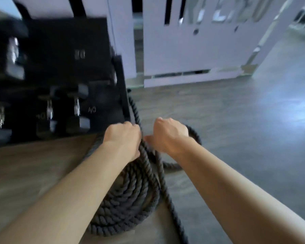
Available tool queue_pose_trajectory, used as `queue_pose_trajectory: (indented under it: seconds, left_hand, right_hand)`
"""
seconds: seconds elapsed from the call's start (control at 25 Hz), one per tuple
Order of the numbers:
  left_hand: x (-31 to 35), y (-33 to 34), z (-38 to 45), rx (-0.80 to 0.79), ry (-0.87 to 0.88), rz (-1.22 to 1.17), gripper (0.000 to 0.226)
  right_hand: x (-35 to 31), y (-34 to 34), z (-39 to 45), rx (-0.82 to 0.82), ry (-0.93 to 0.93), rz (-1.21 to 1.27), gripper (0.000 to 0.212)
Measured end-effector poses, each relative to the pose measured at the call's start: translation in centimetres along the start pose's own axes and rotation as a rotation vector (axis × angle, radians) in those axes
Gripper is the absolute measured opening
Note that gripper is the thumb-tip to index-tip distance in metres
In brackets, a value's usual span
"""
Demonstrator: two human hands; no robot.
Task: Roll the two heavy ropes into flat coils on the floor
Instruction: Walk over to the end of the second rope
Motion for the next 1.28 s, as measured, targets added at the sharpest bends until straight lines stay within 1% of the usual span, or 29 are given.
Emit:
queue_pose_trajectory:
  seconds: [0.08, 0.16, 0.24, 0.36, 0.48, 0.64, 0.72, 0.88, 0.96, 1.04, 1.16, 1.28]
  left_hand:
    - [-1.3, -10.8, -3.7, 0.031, 0.092, 0.002, 0.048]
    - [-2.1, -18.6, -7.3, 0.08, 0.167, -0.013, 0.048]
    - [-2.4, -25.5, -10.7, 0.166, 0.245, -0.009, 0.051]
    - [-0.9, -31.9, -15.0, 0.23, 0.406, -0.022, 0.055]
    - [2.6, -36.0, -18.8, 0.297, 0.567, -0.056, 0.059]
    - [9.2, -40.1, -26.4, 0.447, 0.788, 0.02, 0.065]
    - [13.2, -41.6, -31.6, 0.501, 0.932, 0.054, 0.063]
    - [20.5, -42.4, -43.2, 0.533, 1.214, 0.051, 0.052]
    - [23.8, -41.7, -50.5, 0.567, 1.344, 0.06, 0.052]
    - [26.9, -40.3, -59.0, 0.58, 1.49, 0.08, 0.054]
    - [30.2, -36.9, -72.1, 0.545, 1.692, 0.119, 0.061]
    - [32.0, -31.5, -87.7, 0.496, 1.903, 0.173, 0.073]
  right_hand:
    - [-1.7, -10.8, -4.5, 0.034, 0.014, 0.025, 0.043]
    - [-3.1, -18.1, -8.7, 0.054, 0.006, 0.004, 0.048]
    - [-3.5, -24.7, -13.4, 0.09, 0.025, -0.041, 0.055]
    - [-2.5, -31.1, -20.9, 0.179, 0.142, -0.086, 0.063]
    - [-0.8, -34.1, -28.8, 0.226, 0.313, -0.099, 0.066]
    - [1.3, -35.4, -40.5, 0.3, 0.529, -0.065, 0.068]
    - [2.3, -35.6, -47.5, 0.355, 0.668, -0.044, 0.066]
    - [3.6, -34.0, -62.5, 0.461, 0.963, 0.013, 0.075]
    - [3.4, -31.9, -71.3, 0.525, 1.104, 0.053, 0.076]
    - [2.1, -29.1, -80.5, 0.564, 1.254, 0.085, 0.077]
    - [-1.8, -24.4, -93.9, 0.598, 1.452, 0.118, 0.076]
    - [-8.0, -18.6, -108.5, 0.628, 1.652, 0.142, 0.076]
Point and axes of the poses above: each hand's wrist, its own z-axis towards the middle knuckle, its own y-axis out of the palm, x = y × z, the point moved 1 cm from there along z, towards the middle knuckle, and after that the axes turned 6 degrees about z, right-handed, at the moved point
